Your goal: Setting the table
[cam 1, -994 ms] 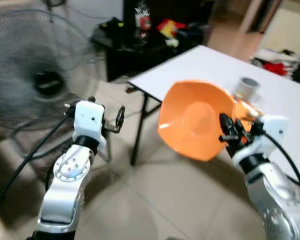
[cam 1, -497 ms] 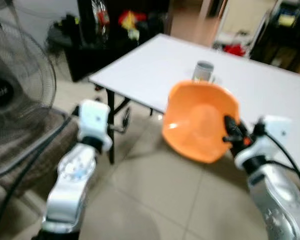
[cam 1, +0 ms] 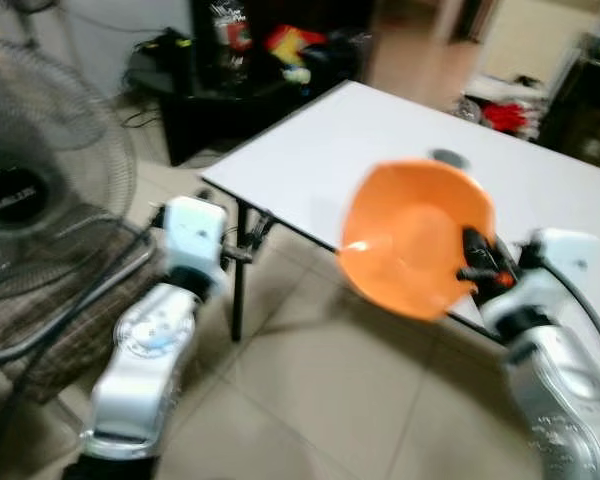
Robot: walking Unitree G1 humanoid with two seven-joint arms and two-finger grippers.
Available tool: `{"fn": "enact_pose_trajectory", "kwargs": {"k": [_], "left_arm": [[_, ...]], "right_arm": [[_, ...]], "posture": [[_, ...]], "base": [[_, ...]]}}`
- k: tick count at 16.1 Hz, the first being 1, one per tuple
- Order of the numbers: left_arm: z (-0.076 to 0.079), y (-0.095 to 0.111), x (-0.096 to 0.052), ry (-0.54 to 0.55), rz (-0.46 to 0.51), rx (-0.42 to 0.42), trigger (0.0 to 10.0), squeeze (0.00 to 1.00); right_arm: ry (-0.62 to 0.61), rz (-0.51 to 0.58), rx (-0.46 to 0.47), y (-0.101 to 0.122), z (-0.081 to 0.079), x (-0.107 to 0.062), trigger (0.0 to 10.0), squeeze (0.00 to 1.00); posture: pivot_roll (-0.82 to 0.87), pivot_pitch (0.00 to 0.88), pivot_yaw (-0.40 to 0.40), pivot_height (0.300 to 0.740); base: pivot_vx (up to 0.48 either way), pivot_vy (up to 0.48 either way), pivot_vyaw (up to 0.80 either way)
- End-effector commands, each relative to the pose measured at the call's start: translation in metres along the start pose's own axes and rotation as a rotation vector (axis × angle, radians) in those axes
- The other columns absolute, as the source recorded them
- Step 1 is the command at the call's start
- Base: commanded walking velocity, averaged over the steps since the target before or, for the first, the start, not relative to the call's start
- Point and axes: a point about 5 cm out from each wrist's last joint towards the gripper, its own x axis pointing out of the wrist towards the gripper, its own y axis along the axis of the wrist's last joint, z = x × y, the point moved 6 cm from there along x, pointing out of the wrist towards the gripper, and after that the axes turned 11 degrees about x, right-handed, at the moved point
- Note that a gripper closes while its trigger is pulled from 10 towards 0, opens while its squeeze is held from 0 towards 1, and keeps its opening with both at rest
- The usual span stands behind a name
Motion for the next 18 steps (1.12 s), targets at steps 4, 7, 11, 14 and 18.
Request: {"fn": "enact_pose_trajectory", "kwargs": {"k": [4,7,11,14,18], "left_arm": [[0.0099,0.0038,0.0025,-0.045,0.017,-0.010,10.0,0.00],[0.0105,0.0030,0.0021,-0.064,0.018,-0.001,10.0,0.00],[0.0122,0.0045,0.0017,-0.077,0.023,0.007,10.0,0.00],[0.0123,0.0033,0.0001,-0.083,0.021,0.010,10.0,0.00],[0.0127,0.0042,0.0006,-0.090,0.025,0.016,10.0,0.00]], "right_arm": [[-0.012,0.062,-0.015,0.0164,0.0026,-0.0058,10.0,0.00],[-0.022,0.076,-0.002,0.0170,0.0026,-0.0082,10.0,0.00],[-0.030,0.071,0.002,0.0156,0.0042,-0.0104,10.0,0.00],[-0.034,0.074,0.008,0.0158,0.0044,-0.0113,10.0,0.00],[-0.033,0.085,0.017,0.0180,0.0039,-0.0136,10.0,0.00]], "posture": [[-0.03,0.000,-0.048,0.740],[-0.03,0.000,-0.039,0.740],[-0.03,0.000,-0.039,0.740],[-0.02,0.000,-0.040,0.740],[-0.03,0.000,-0.035,0.740]], "base": [[0.363,0.000,0.00],[0.361,0.000,0.00],[0.352,0.000,-0.40],[0.346,0.000,-0.80],[0.338,0.000,-0.80]]}}
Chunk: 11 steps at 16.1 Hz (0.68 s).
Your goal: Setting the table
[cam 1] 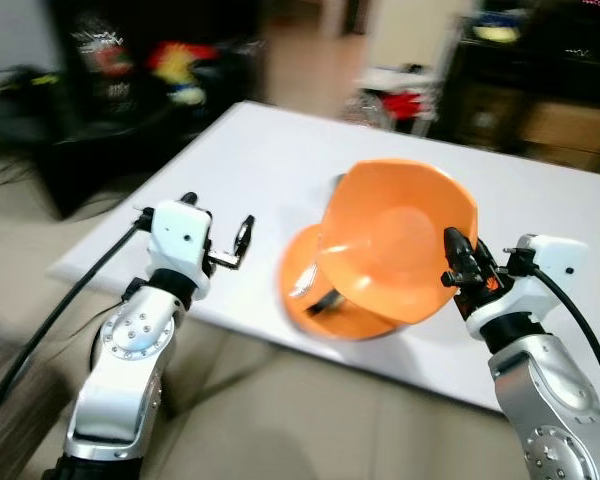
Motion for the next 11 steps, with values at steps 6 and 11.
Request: {"fn": "enact_pose_trajectory", "kwargs": {"k": [6,11], "left_arm": [[-0.001,0.012,0.005,-0.018,0.044,0.009,10.0,0.00],[-0.011,0.009,0.002,-0.020,0.026,0.061,10.0,0.00]], "right_arm": [[0.004,0.108,0.034,0.029,0.001,0.001,10.0,0.00],[0.040,0.034,0.241,0.029,0.007,0.034,10.0,0.00]], "posture": [[-0.02,0.000,-0.041,0.740],[0.00,0.000,-0.047,0.740]], "base": [[0.316,0.000,-0.36],[0.059,0.000,0.00]]}}
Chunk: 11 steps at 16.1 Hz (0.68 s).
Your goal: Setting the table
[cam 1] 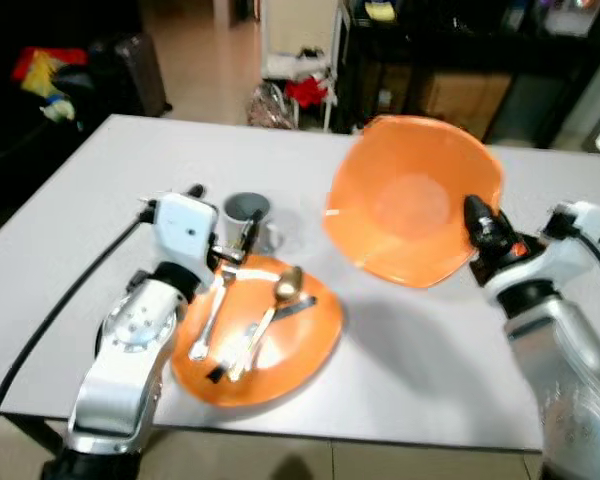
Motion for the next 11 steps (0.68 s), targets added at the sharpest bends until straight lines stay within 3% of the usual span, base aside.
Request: {"fn": "enact_pose_trajectory", "kwargs": {"k": [1,3,6,11], "left_arm": [[-0.011,0.001,-0.002,0.013,-0.004,0.029,10.0,0.00],[-0.011,0.002,-0.005,-0.047,0.001,0.047,10.0,0.00],[0.002,0.003,-0.012,-0.229,0.000,0.049,10.0,0.00],[0.013,0.008,-0.032,-0.415,-0.012,0.026,10.0,0.00]], "right_arm": [[0.066,-0.007,0.045,0.003,-0.013,0.008,10.0,0.00],[0.000,-0.082,0.036,-0.006,0.001,0.033,10.0,0.00],[-0.120,-0.173,0.163,-0.019,0.036,0.075,10.0,0.00],[-0.141,-0.237,0.372,-0.034,0.041,0.117,10.0,0.00]], "posture": [[0.00,0.000,-0.049,0.740],[0.01,0.000,-0.048,0.740],[0.04,0.000,-0.043,0.740],[0.09,0.000,-0.048,0.740]], "base": [[0.000,0.000,0.00],[0.000,0.000,0.00],[0.000,0.000,0.00],[0.000,0.000,0.00]]}}
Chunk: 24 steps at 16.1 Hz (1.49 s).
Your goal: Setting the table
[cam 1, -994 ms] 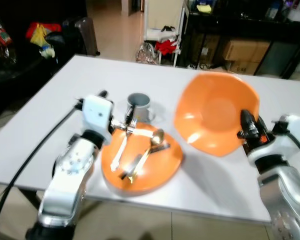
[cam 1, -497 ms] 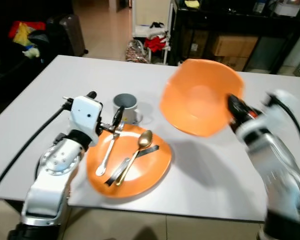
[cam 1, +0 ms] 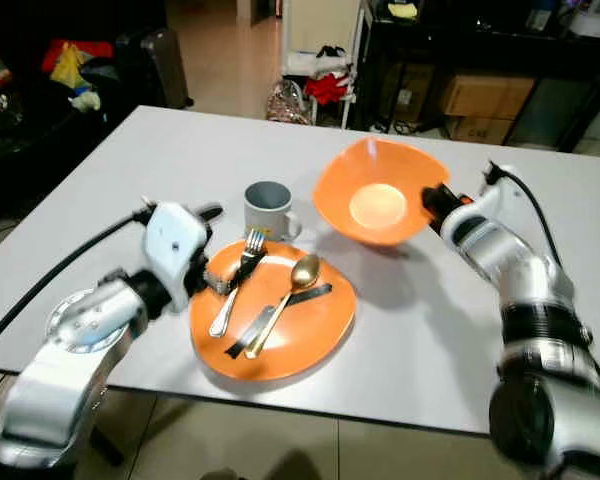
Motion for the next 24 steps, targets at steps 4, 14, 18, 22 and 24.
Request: {"fn": "enact_pose_trajectory", "kwargs": {"k": [4,14,18,22,24], "left_arm": [[0.032,-0.004,-0.016,-0.188,-0.056,-0.055,10.0,0.00],[0.036,-0.006,-0.019,-0.204,-0.093,-0.050,10.0,0.00],[0.033,-0.006,-0.018,-0.183,-0.080,-0.065,10.0,0.00],[0.027,-0.002,-0.016,-0.100,-0.031,-0.112,10.0,0.00],[0.023,-0.001,-0.012,-0.045,-0.020,-0.093,10.0,0.00]], "right_arm": [[0.000,-0.001,0.126,0.000,0.005,0.008,10.0,0.00],[-0.087,-0.093,0.240,-0.037,0.037,0.010,10.0,1.00],[-0.054,-0.102,0.254,-0.028,0.034,0.006,10.0,1.00],[0.163,-0.097,0.227,-0.012,-0.004,-0.038,10.0,1.00],[0.232,-0.113,0.121,-0.020,-0.018,-0.067,10.0,1.00]], "posture": [[0.11,0.000,-0.064,0.740],[0.11,0.000,-0.059,0.740],[0.10,0.000,-0.057,0.740],[0.06,0.000,-0.032,0.740],[0.05,0.000,-0.029,0.740]], "base": [[0.000,0.000,0.00],[0.000,0.000,0.00],[0.000,0.000,0.00],[0.000,0.000,0.00],[0.000,0.000,0.00]]}}
